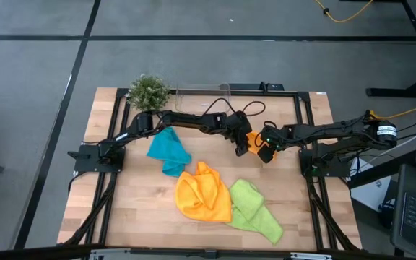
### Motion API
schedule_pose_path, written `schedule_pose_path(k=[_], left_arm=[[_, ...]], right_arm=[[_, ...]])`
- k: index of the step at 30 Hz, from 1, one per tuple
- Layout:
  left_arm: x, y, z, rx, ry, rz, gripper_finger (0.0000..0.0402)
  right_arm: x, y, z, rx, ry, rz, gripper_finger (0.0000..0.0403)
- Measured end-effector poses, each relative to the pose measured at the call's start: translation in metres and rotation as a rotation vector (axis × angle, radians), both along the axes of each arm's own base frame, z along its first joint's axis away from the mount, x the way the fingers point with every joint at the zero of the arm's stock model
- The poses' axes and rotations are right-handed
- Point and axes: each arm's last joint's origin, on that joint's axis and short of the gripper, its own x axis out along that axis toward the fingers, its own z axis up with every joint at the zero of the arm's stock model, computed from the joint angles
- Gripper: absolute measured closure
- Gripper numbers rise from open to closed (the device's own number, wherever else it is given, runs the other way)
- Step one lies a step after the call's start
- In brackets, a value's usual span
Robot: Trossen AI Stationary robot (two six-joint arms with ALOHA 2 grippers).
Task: Fold microfiber towels
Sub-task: Fold the top orange microfiber cloth
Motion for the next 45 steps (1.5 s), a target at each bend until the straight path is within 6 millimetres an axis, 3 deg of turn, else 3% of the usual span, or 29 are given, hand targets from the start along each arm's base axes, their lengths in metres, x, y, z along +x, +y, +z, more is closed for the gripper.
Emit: schedule_pose_path(k=[6, 11, 16, 24, 41, 45], left_arm=[[0.001, 0.001, 0.002, 0.118, -0.020, -0.050, 0.0174], [0.005, -0.004, -0.016, 0.167, -0.010, -0.107, 0.0174], [0.007, -0.003, -0.026, 0.167, 0.002, -0.055, 0.0176], [0.006, -0.002, -0.030, 0.198, 0.042, 0.000, 0.0176], [-0.005, 0.000, 0.006, 0.227, 0.069, 0.006, 0.0176], [-0.012, -0.002, 0.030, 0.220, 0.069, 0.006, 0.0176]], right_arm=[[0.000, 0.000, 0.000, -0.002, 0.000, 0.001, 0.0171], [0.000, 0.000, 0.000, -0.002, -0.001, -0.003, 0.0171], [0.000, 0.000, 0.000, -0.006, -0.002, -0.004, 0.0171], [0.000, 0.000, 0.000, -0.011, -0.001, -0.006, 0.0171], [-0.002, 0.000, 0.001, 0.006, 0.013, -0.027, 0.0171], [0.001, 0.000, 0.012, 0.016, 0.008, -0.044, 0.0171]])
